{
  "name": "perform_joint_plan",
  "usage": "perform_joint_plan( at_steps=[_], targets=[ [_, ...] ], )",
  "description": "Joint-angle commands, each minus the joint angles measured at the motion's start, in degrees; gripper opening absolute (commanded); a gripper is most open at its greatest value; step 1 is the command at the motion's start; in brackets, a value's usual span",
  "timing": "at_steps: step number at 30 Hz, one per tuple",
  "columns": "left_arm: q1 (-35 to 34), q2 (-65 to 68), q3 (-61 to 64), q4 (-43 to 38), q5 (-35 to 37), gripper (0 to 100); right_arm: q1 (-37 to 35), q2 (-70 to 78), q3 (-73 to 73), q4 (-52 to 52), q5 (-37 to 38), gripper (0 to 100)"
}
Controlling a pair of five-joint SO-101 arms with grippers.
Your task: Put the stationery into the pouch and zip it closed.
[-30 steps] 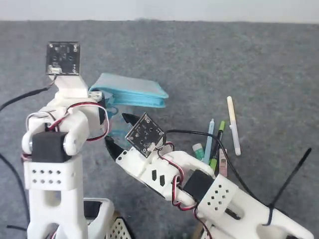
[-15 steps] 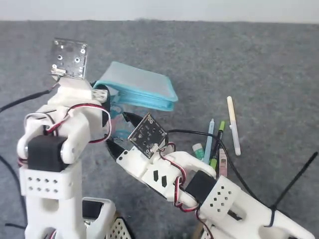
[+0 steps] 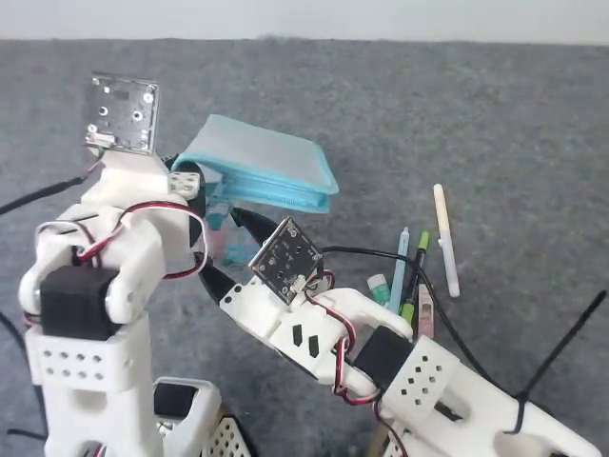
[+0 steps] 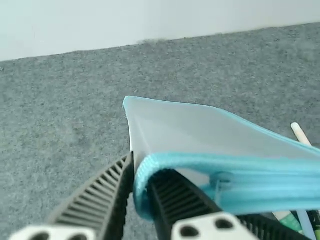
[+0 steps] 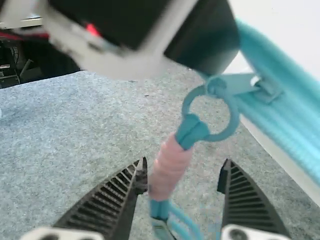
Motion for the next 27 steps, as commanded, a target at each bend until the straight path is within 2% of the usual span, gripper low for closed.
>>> perform_joint_plan(
  at_steps=[1, 5, 13, 20, 23, 27],
  targets=[
    [0.35, -0.18, -2.77, 0.62, -0.62, 1, -0.48, -2.95, -2.46, -0.92, 0.35, 19.1],
    [0.26, -0.53, -2.86, 0.7, -1.58, 1, -0.57, -2.95, -2.55, -0.92, 0.44, 17.2],
    [0.26, -0.62, -0.66, 0.35, -3.6, 1, -0.57, -3.03, -2.55, -0.84, 0.62, 1.4],
    [0.09, -0.62, -0.57, 0.35, -3.52, 1, -0.22, -3.03, -2.37, -0.4, 0.7, 0.8],
    [0.09, -0.53, 1.45, 0.26, -3.52, 1, 2.07, -3.03, -3.78, 4.53, 0.7, 0.8],
    [0.0, -0.7, 9.36, -4.31, -3.52, 1, 10.59, -3.65, -8.97, 20.0, 0.7, 0.8]
  ],
)
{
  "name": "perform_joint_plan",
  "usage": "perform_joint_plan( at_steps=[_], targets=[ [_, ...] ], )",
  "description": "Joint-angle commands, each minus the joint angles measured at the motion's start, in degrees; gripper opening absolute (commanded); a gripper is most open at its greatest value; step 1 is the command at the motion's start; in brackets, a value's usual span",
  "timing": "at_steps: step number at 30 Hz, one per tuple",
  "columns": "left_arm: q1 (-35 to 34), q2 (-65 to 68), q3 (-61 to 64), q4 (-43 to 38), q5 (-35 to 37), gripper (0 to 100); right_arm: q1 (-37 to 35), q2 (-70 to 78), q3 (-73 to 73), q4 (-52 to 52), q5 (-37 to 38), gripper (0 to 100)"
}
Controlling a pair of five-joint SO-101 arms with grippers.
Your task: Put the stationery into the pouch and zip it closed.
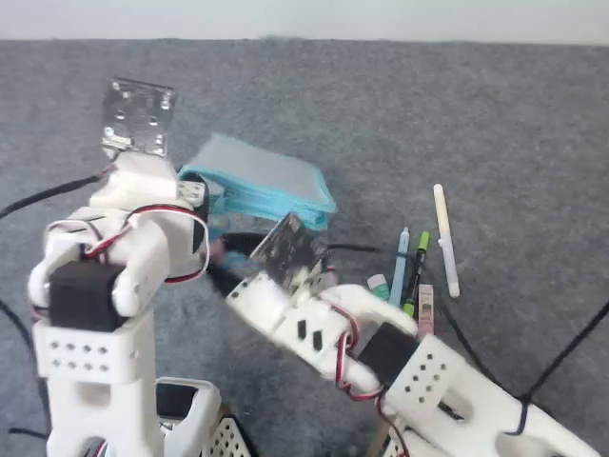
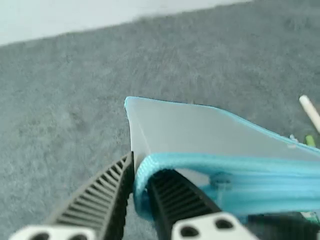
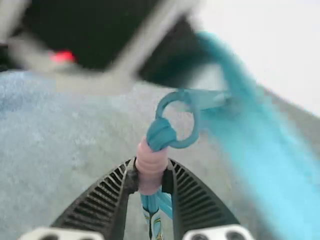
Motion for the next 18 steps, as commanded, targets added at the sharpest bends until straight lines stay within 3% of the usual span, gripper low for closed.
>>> perform_joint_plan(
  at_steps=[1, 6, 9, 12, 18],
  targets=[
    [0.0, -0.7, 5.93, -6.24, -0.53, 1, 8.48, -3.82, -8.0, 14.99, 0.7, 0.8],
    [0.0, -0.7, 18.24, -17.76, -0.35, 1, 16.4, -4.18, -14.86, 31.96, 5.98, 0.8],
    [0.0, -0.7, 24.22, -23.38, 4.13, 1, 18.42, -3.3, -15.03, 37.49, 10.46, 0.8],
    [0.18, -0.7, 29.23, -27.87, 9.32, 1, 20.26, -1.54, -14.95, 41.63, 13.45, 0.8],
    [0.44, -0.7, 35.21, -35.78, 9.76, 1, 21.67, 2.86, -14.95, 43.91, 15.65, 0.8]
  ],
)
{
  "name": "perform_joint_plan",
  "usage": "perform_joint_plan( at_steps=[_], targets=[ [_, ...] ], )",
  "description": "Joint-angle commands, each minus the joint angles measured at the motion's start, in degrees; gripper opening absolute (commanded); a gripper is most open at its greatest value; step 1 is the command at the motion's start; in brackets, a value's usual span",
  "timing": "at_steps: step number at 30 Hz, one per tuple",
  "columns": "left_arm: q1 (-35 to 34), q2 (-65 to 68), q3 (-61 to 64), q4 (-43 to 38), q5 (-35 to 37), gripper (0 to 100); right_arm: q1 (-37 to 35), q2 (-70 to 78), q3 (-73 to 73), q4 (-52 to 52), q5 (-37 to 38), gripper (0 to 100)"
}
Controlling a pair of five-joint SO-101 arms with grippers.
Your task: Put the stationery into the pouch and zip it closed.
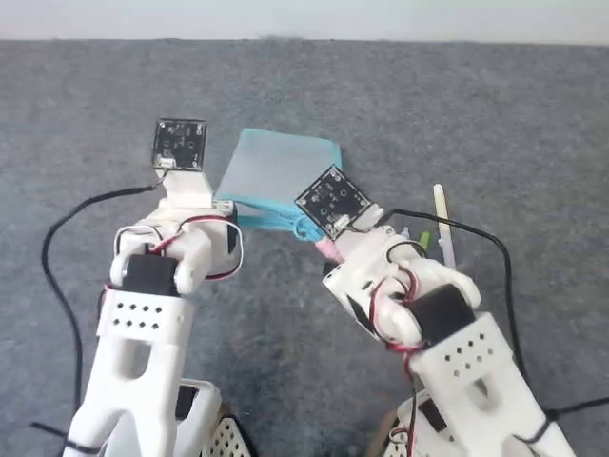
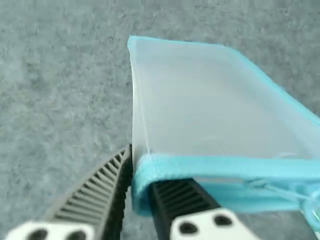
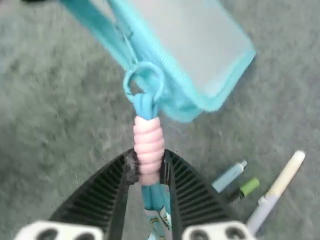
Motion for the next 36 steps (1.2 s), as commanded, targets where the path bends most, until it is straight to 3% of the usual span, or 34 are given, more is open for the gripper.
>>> perform_joint_plan(
  at_steps=[1, 7, 17, 31, 36],
  targets=[
    [0.0, -0.62, 2.15, -6.15, 1.49, 1, 1.54, 2.86, -3.43, 1.19, 1.32, 0.8],
    [-0.44, -0.62, 9.1, -14.77, 6.33, 1, 2.15, 6.37, -3.6, 1.19, 1.41, 0.8],
    [-6.77, -0.62, 10.07, -14.77, 9.32, 1, 6.29, 7.08, -3.87, 1.19, 2.99, 0.6],
    [-6.42, -0.35, 10.15, -14.68, 10.46, 1, 3.47, 6.46, -3.96, 2.33, 3.69, 1.1],
    [-6.33, -0.18, 10.15, -14.77, 10.46, 1, 3.38, 6.2, -6.42, 9.19, 3.96, 13.1]
  ],
)
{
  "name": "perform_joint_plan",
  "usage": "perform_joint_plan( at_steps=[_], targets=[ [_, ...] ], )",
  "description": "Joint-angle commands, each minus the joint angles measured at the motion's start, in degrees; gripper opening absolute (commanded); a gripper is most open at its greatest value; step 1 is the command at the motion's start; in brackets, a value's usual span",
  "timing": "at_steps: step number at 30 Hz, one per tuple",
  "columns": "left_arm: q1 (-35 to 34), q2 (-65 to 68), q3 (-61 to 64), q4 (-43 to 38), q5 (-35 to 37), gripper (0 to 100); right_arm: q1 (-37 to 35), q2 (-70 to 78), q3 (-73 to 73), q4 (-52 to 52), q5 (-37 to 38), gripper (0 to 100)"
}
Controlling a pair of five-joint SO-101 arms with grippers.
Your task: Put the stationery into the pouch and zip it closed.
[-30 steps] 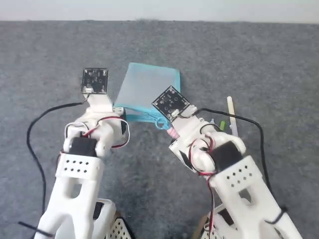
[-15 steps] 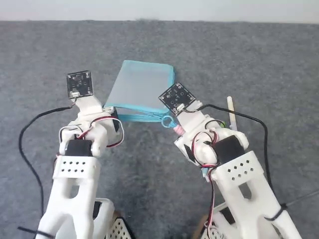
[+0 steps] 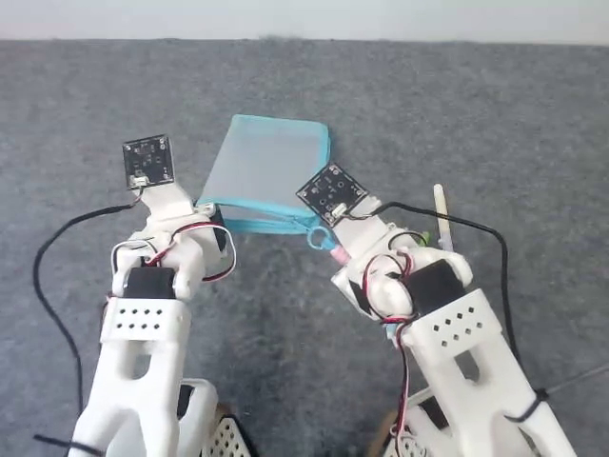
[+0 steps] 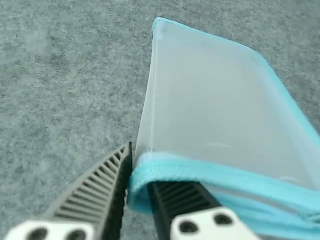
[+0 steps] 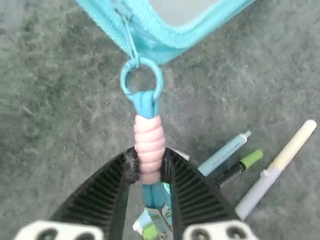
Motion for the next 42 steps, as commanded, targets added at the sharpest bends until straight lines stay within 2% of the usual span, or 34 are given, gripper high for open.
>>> perform_joint_plan(
  at_steps=[1, 4, 7, 9, 12, 16, 19, 23, 32, 42],
  targets=[
    [-1.05, -0.18, -0.4, -1.41, 1.14, 1, -0.57, -1.36, -4.92, 6.29, 1.93, 17.3],
    [-1.05, -0.35, 0.22, -2.11, 1.14, 1, -1.45, -6.2, -6.95, 10.86, 4.04, 26.4],
    [-1.14, -0.26, 1.01, -3.16, 4.04, 1, 0.13, -11.21, -8.26, 13.76, 3.69, 28.1],
    [-1.14, -0.18, 1.01, -3.25, 5.54, 1, 4.0, -12.0, -7.91, 14.9, 3.96, 28.1],
    [-1.41, -0.18, 1.01, -3.25, 5.89, 1, 14.02, -9.27, -5.45, 13.58, 4.04, 28.1],
    [-1.67, -0.18, 1.01, -3.6, 5.98, 1, 24.48, 2.07, -2.2, 8.04, 3.52, 28.1],
    [-3.08, -0.18, 1.01, -3.96, 5.98, 1, 27.91, 13.32, -2.46, 5.41, 2.55, 28.1],
    [-4.4, -0.18, 1.1, -3.78, 5.98, 1, 30.11, 25.8, -7.21, 0.66, 0.88, 28.1],
    [-4.4, -0.62, 1.89, -3.96, 5.89, 1, 30.73, 45.49, -23.74, 0.48, 0.79, 28.1],
    [-4.4, -0.62, 1.89, -4.04, 5.8, 1, 31.52, 55.16, -24.7, -0.92, 0.79, 28.0]
  ],
)
